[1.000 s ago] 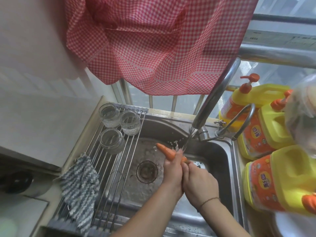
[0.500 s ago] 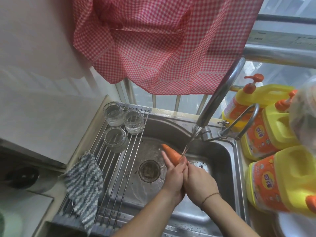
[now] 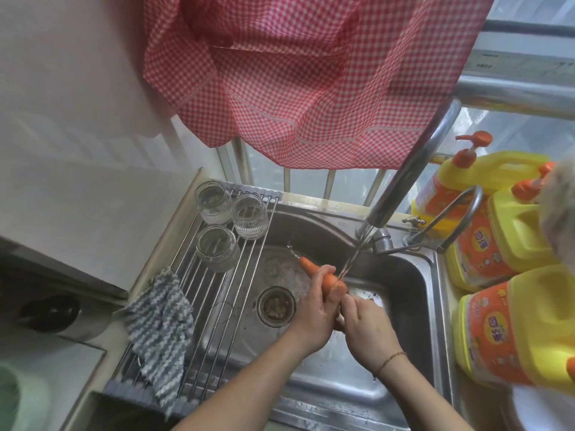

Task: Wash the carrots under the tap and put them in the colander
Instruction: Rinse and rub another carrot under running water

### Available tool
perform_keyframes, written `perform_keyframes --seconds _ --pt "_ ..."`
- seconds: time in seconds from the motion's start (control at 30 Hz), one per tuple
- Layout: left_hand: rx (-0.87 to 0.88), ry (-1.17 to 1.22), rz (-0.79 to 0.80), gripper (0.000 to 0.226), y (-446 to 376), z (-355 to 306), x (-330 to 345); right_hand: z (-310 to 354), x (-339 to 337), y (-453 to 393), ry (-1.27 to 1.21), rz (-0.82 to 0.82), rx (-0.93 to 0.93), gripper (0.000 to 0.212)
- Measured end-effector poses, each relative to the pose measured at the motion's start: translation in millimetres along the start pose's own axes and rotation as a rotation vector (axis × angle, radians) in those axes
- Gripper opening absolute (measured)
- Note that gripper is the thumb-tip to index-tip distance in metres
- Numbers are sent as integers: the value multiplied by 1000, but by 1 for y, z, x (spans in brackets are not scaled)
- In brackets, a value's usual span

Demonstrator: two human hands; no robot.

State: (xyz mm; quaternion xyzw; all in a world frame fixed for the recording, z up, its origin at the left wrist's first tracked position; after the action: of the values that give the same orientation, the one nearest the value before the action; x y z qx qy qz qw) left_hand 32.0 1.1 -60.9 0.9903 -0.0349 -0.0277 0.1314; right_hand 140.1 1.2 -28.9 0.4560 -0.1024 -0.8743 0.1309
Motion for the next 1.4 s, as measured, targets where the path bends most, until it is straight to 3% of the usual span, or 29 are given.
perform_keyframes --seconds 0.1,0.27,0.43,0.6,0.77,0.87,0.93,1.0,1.07,1.2,1.4 --pt "-3 -40 28 43 2 6 -1 -1 3 2 -4 14 17 52" --pt "53 -69 54 29 3 8 -2 2 10 4 -36 39 33 47" --pt "70 -145 125 35 5 14 -6 9 3 2 113 104 -2 38" --pt "78 -237 158 45 6 23 -8 14 1 2 223 169 130 34" --pt "136 -387 164 56 5 30 -11 8 1 -3 -244 180 321 34" --pt "280 -775 -56 47 6 22 -18 14 -4 1 -682 196 504 29" --pt "402 -956 -206 42 6 16 -23 16 -5 2 -766 246 542 28" --pt "523 -922 -235 38 0 16 -25 19 -8 4 -810 292 561 28" --pt "604 -762 -130 38 -7 19 -26 22 -11 6 -841 319 554 30" --pt "601 -441 21 37 -14 22 -24 27 -15 8 -886 339 540 36" --pt "498 -230 -134 25 -17 24 -12 31 -19 2 -845 321 471 35"
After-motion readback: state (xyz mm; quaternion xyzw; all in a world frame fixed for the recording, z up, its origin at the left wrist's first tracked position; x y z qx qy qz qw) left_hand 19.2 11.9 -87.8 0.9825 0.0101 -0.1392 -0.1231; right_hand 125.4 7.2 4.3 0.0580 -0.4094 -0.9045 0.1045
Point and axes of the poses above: each hand's wrist, its own y-axis away from the middle knuckle, its own x-axis out of the palm, z = x × y, the point moved 2 cm from there along -y, towards the middle knuckle, and after that the axes turned 8 degrees about y, right-handed, at the moved point
